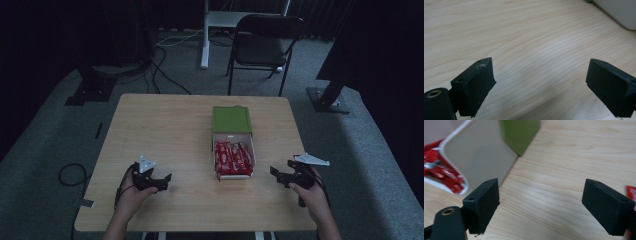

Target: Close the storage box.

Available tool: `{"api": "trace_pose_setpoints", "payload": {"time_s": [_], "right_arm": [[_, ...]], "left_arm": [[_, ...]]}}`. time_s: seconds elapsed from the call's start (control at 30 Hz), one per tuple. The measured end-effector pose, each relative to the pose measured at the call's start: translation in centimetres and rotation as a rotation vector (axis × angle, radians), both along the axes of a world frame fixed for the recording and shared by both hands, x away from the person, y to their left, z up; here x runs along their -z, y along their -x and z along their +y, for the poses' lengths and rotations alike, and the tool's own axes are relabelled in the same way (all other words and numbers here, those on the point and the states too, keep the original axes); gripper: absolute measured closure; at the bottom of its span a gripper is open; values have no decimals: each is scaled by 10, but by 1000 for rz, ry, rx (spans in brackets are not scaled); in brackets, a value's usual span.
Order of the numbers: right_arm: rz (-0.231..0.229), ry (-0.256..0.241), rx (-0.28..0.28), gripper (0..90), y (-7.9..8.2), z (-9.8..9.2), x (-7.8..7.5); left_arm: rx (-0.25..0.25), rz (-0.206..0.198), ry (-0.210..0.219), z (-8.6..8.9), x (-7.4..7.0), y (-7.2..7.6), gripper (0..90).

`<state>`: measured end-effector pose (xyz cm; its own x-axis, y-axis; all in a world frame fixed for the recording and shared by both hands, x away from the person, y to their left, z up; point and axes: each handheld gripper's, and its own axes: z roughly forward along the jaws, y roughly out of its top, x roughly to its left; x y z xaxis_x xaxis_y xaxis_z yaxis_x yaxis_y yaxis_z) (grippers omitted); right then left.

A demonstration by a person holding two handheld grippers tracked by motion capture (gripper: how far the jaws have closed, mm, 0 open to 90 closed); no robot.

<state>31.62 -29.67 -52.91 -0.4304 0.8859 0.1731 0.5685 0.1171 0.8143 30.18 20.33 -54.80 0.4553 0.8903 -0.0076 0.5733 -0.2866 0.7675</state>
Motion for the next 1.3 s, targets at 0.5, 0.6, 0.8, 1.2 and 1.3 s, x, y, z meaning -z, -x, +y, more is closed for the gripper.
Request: {"api": "trace_pose_setpoints", "payload": {"time_s": [0.5,0.6,0.8,1.2,1.3], "right_arm": [[-37,-30,-148,142,-4,32,-14],[-42,-34,-170,142,-4,36,-15],[-45,-41,-188,142,-8,39,-14],[-31,-52,-185,146,-18,43,-10],[-14,-64,-176,146,-19,43,-9]], "left_arm": [[218,-93,38,-64,-32,2,90],[253,-108,37,-75,-37,1,90],[308,-133,52,-95,-44,-2,90],[344,-126,33,-117,-42,-16,90],[342,-123,32,-117,-40,-19,90]]}}
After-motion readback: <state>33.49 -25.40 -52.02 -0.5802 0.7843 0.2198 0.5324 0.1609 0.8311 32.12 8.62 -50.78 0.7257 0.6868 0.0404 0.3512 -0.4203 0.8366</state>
